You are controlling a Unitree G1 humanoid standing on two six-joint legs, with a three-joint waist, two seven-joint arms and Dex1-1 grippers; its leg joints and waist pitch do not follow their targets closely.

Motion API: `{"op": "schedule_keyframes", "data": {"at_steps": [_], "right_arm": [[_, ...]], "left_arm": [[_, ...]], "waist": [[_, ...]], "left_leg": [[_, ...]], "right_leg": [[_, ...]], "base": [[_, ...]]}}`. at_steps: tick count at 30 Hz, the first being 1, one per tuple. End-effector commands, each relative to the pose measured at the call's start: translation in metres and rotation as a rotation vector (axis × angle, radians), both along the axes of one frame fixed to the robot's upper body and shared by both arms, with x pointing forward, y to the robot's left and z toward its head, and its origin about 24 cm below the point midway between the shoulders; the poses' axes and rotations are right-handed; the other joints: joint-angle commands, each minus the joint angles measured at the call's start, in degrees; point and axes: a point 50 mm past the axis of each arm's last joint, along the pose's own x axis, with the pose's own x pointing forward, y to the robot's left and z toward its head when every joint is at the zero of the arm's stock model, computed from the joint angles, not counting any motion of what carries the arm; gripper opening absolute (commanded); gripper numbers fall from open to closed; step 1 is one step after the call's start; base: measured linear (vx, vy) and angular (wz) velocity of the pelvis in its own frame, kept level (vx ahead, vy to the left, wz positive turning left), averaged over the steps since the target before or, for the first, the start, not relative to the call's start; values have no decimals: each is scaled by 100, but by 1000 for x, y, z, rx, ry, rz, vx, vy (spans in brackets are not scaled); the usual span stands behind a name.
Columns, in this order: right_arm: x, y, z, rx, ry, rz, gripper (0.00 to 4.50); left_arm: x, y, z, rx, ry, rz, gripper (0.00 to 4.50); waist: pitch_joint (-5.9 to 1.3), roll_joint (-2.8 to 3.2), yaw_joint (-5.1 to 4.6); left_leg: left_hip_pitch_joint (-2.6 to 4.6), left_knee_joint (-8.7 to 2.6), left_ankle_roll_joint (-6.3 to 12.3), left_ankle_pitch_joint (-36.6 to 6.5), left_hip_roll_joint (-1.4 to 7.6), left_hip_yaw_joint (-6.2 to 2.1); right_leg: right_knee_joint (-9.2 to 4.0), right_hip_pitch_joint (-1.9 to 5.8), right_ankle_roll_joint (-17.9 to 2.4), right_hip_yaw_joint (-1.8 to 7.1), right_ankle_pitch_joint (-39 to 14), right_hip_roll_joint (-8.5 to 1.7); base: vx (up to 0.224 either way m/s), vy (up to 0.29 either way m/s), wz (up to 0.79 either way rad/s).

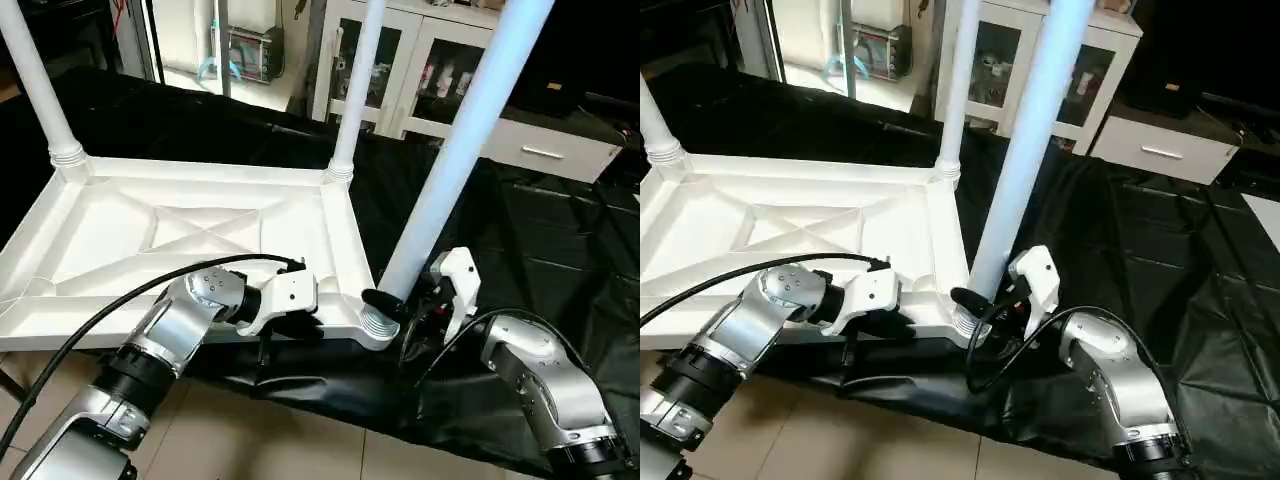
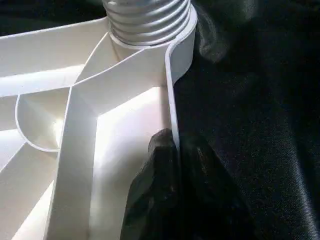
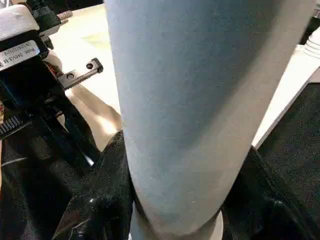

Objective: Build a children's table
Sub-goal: Insert table leg to table base

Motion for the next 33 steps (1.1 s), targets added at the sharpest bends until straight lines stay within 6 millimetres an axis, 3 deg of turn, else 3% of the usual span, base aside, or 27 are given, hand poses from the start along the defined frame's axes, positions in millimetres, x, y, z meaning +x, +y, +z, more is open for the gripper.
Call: {"op": "schedule_keyframes", "data": {"at_steps": [1,6,9,10,11,12,13,14,15,18,20,23,26,27,29,32,33], "right_arm": [[-13,-6,-39,-56,195,-44,187],[1,-15,-45,-110,189,-246,187],[25,-30,-53,-227,179,-603,187],[25,-30,-53,-227,179,-603,187],[28,-31,-54,-245,178,-660,187],[33,-31,-53,-268,171,-713,187],[38,-29,-52,-281,167,-755,187],[41,-28,-52,-286,164,-772,187],[52,-19,-48,-298,155,-821,187],[65,-10,-43,-309,140,-890,187],[66,-9,-43,-303,145,-910,187],[70,-5,-42,-294,143,-937,187],[71,-4,-42,-293,142,-939,187],[71,-4,-42,-288,142,-941,187],[73,-3,-42,-266,140,-937,187],[75,1,-38,-206,132,-916,187],[76,3,-35,-176,117,-895,187]], "left_arm": [[0,-9,1,-18,-13,-24,0],[10,-10,4,-40,-33,86,0],[26,-25,12,-81,-67,220,0],[26,-25,12,-81,-67,220,0],[29,-30,14,-88,-75,246,0],[34,-37,17,-102,-91,284,0],[39,-46,20,-119,-104,324,0],[41,-51,22,-126,-108,342,0],[49,-70,29,-156,-134,416,0],[56,-91,37,-173,-177,481,0],[56,-94,39,-176,-180,486,0],[59,-98,42,-182,-192,504,0],[60,-97,41,-174,-196,501,0],[60,-94,39,-166,-189,503,0],[61,-94,37,-162,-188,508,0],[61,-94,37,-161,-185,510,0],[61,-95,37,-162,-182,509,0]], "waist": [[-100,80,-24],[-84,87,-60],[-86,108,-178],[-100,122,-243],[-163,104,-251],[-189,130,-232],[-177,125,-227],[-173,103,-229],[-168,82,-196],[-219,72,-138],[-223,64,-114],[-295,60,-47],[-300,38,0],[-290,42,17],[-263,49,16],[-233,73,5],[-227,84,-2]], "left_leg": [[55,-610,-316,-2910,367,-254],[54,-621,-379,-3024,355,-272],[41,-632,-503,-3157,333,-320],[30,-633,-577,-3252,316,-367],[-37,-657,-572,-2953,337,-390],[-45,-653,-580,-2706,348,-384],[-29,-629,-548,-2403,328,-309],[-1,-614,-513,-2335,317,-267],[23,-564,-369,-2122,280,-199],[-5,-524,-240,-1566,282,-175],[-11,-491,-75,-1175,277,-131],[-27,-369,386,-91,242,-65],[-13,-323,707,413,224,-30],[-10,-323,838,393,240,-28],[2,-343,799,39,266,-23],[14,-390,541,-570,297,-40],[19,-410,367,-809,301,-54]], "right_leg": [[-591,-15,-578,235,-3026,-370],[-610,-38,-520,224,-3285,-375],[-626,-46,-463,173,-3513,-378],[-631,-10,-441,124,-3535,-362],[-572,106,-499,129,-3021,-392],[-545,114,-603,144,-2601,-395],[-532,54,-753,162,-2006,-347],[-532,31,-812,174,-1862,-330],[-541,21,-922,213,-1764,-339],[-470,97,-986,218,-1342,-355],[-423,115,-1078,205,-812,-318],[-238,200,-1378,206,589,-294],[-175,230,-1582,210,1291,-291],[-176,231,-1653,207,1176,-296],[-227,207,-1645,206,592,-307],[-304,180,-1508,205,-243,-311],[-325,168,-1393,206,-490,-300]], "base": [[0,0,0],[0,0,0],[0,0,0],[0,0,0],[0,0,0],[0,0,0],[0,0,0],[0,0,0],[0,0,0],[0,0,0],[33,-6,2],[84,-28,1],[45,-15,-1],[0,0,0],[0,0,0],[0,0,0],[0,0,0]]}}
